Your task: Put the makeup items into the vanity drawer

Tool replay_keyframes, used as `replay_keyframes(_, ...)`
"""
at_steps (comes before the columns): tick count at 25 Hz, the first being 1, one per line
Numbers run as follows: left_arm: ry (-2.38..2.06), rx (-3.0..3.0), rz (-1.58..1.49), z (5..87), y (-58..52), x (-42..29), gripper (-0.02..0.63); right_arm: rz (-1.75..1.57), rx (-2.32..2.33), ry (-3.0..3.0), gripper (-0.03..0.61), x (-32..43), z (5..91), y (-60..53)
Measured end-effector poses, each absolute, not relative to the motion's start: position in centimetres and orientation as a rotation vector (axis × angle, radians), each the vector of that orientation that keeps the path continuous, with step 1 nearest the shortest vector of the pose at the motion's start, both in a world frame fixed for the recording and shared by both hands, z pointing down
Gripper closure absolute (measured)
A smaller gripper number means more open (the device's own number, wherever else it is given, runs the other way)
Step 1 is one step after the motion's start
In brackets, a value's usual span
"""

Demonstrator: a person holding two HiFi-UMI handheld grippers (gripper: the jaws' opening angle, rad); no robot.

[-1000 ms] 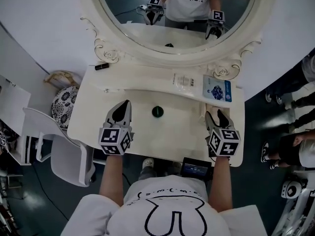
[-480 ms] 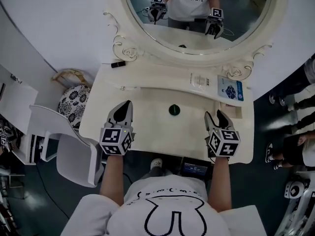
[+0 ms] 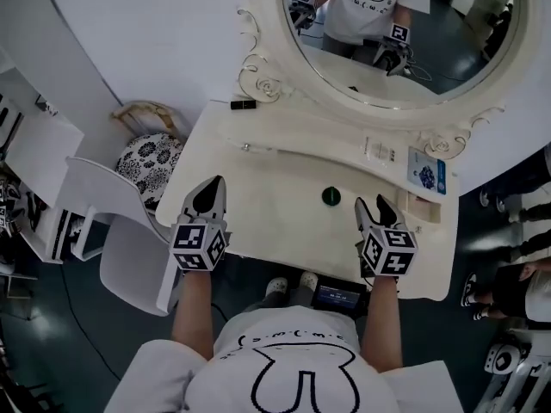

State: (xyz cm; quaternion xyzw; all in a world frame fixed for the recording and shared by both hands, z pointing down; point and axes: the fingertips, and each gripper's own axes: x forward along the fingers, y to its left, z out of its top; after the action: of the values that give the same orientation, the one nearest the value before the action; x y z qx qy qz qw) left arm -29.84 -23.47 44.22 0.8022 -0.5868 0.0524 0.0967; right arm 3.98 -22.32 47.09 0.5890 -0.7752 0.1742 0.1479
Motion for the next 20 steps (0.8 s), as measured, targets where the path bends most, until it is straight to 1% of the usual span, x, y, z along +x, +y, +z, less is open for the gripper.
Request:
replay_keyframes(11,-1.911,2.209,0.139,44.4,-21.4,-35.2,0.6,0.484,1.483,-2.32,0.391,-1.7,47.7,-25.5)
replay_keyframes(20,-1.963,2.103,0.16,46.0,-20.2,-37.3,0.6,0.497,1.387,-2.316,0.391,-3.4,49.1,-26.9)
